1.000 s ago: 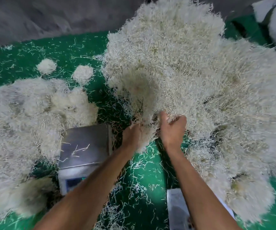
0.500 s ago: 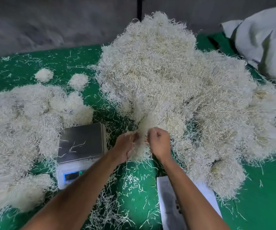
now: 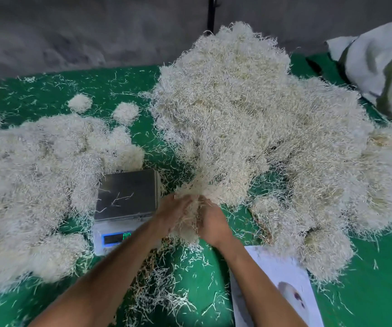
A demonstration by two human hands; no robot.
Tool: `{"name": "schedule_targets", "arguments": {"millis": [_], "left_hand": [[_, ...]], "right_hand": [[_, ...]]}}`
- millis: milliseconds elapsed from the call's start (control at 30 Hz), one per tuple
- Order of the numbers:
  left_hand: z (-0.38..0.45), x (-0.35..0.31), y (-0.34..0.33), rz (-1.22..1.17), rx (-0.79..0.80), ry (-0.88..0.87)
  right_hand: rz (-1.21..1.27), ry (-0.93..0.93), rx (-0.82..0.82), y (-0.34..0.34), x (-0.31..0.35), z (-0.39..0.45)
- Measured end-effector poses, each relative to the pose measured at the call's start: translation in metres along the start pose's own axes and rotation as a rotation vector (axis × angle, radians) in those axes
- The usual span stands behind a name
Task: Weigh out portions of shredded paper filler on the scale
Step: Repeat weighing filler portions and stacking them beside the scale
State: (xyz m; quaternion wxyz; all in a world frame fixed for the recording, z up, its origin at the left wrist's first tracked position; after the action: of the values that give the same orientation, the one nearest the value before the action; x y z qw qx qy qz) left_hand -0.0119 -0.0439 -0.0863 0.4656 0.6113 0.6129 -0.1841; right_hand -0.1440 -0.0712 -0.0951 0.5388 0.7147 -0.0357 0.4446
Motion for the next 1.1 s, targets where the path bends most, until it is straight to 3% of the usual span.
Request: {"name": "schedule_targets", "arguments": {"millis": [133, 267, 367, 467, 500, 633, 700, 800, 967, 1100], "left_hand": [[0.009, -0.011, 0.042, 0.056, -0.141, -0.035], [0.006, -0.031, 0.055, 0.225, -0.036, -0.233], [-0.001, -0.044, 0.048, 0.498, 0.046, -0.378], [-0.001, -0.041, 0.037, 0.917, 0.015, -0.372], [-0.001, -0.039, 0.032, 0.941, 0.019, -0.372], [-0.006, -0.037, 0.006, 0.565, 0.265, -0.372], [-0.005, -0.045, 0.002, 0.681, 0.207, -0.454], [-0.004, -0.069, 0.009, 0.884, 0.04, -0.583], [-0.014, -0.087, 0.013, 0.894, 0.107, -0.7], [-0.023, -0.073, 0.014, 0.834, 0.1, -0.716]], "right_hand": [[-0.042, -0.04, -0.039, 0.016, -0.019, 0.003], [0.034, -0.247, -0.001, 0.013, -0.035, 0.006], [-0.059, -0.283, 0.029, 0.012, -0.03, 0.018], [-0.151, -0.322, 0.131, 0.012, -0.026, 0.018], [-0.095, -0.307, 0.122, 0.012, -0.025, 0.019], [0.094, -0.069, 0.004, 0.032, -0.003, 0.023], [0.092, -0.023, -0.036, 0.039, 0.001, 0.021], [-0.008, -0.063, -0.099, 0.046, -0.007, 0.018], [-0.462, -0.132, 0.095, 0.043, -0.017, 0.034], [-0.497, -0.292, 0.094, 0.05, -0.025, 0.045]]}}
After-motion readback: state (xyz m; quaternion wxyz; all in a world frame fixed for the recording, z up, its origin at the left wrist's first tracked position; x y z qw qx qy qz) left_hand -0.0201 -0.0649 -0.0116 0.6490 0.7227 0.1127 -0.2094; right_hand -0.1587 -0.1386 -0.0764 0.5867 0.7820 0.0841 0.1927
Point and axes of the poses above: each hand's wrist, its own z-axis towards the middle knuckle, its own y-axis out of the back of the hand, x = y × z, the point moved 6 cm from there along z, towards the middle knuckle, and after that the axes turned 5 degrees about z, right-handed, at the moved point
